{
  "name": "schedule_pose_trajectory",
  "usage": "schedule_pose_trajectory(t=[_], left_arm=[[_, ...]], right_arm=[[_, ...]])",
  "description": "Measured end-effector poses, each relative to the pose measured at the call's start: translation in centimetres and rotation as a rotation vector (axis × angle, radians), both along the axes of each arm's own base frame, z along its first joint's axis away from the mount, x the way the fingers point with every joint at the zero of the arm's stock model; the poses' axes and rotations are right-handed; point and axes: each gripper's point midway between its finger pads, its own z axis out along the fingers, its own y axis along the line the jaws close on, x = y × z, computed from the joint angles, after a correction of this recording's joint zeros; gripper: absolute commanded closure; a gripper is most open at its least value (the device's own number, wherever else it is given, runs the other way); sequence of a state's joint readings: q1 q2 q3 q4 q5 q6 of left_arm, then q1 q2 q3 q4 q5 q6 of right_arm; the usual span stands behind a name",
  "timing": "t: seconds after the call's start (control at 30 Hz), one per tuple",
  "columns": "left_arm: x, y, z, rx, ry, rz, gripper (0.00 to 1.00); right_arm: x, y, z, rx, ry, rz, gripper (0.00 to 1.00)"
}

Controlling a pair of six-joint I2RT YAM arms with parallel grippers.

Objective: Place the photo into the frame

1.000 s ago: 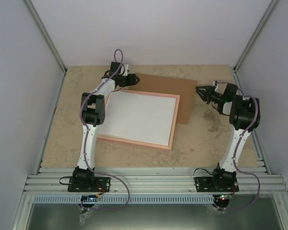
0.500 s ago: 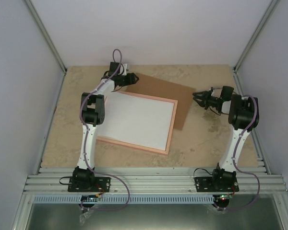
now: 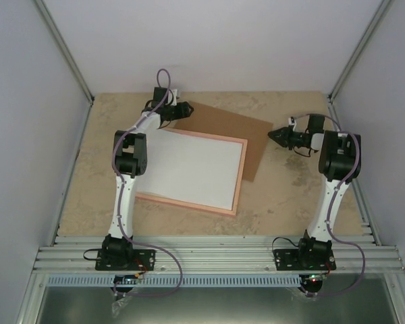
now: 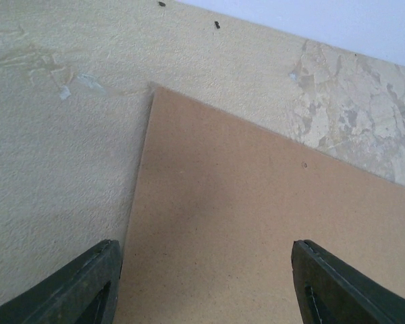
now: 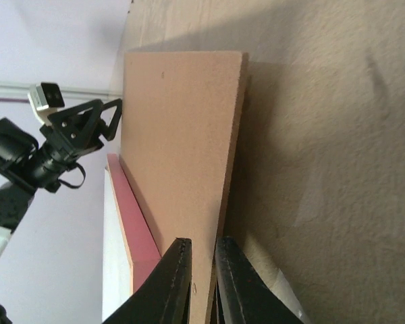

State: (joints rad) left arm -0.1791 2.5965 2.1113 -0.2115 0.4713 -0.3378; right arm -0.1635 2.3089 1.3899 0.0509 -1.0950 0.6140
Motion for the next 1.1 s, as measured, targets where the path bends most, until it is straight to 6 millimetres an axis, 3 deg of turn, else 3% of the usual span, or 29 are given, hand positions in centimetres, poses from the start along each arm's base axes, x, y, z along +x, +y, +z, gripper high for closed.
schedule_pose_trajectory(t=[0.13,0.3,0.53,0.9,1.1], left_arm=[[0.2,0.0,0.0,0.001,-0.009,0.004,0.29],[0.5,0.2,-0.1,0.009,-0.019,0.015,0.29],[0.7,0.4,0.0,0.014,-0.028,0.023,0.26],[-0.1,0.3,0.7,0.007,-0.030,0.010,0.05],[-0.8,0.5,0.6,0.031,-0.018,-0.005,0.09]], right_arm=[[-0.4,0.3,0.3,-0.034,-0.055,0.033,0.85],[-0.4,0.6,1.1,0.014,-0.068,0.010,0.99],[-0.2,0.8,2.0,0.113,-0.017,-0.042,1.00],[-0.1,1.0,5.4,0.141,-0.083,-0.022,1.00],[-0.5,1.1,5.2,0.151,-0.071,-0.016,1.00]])
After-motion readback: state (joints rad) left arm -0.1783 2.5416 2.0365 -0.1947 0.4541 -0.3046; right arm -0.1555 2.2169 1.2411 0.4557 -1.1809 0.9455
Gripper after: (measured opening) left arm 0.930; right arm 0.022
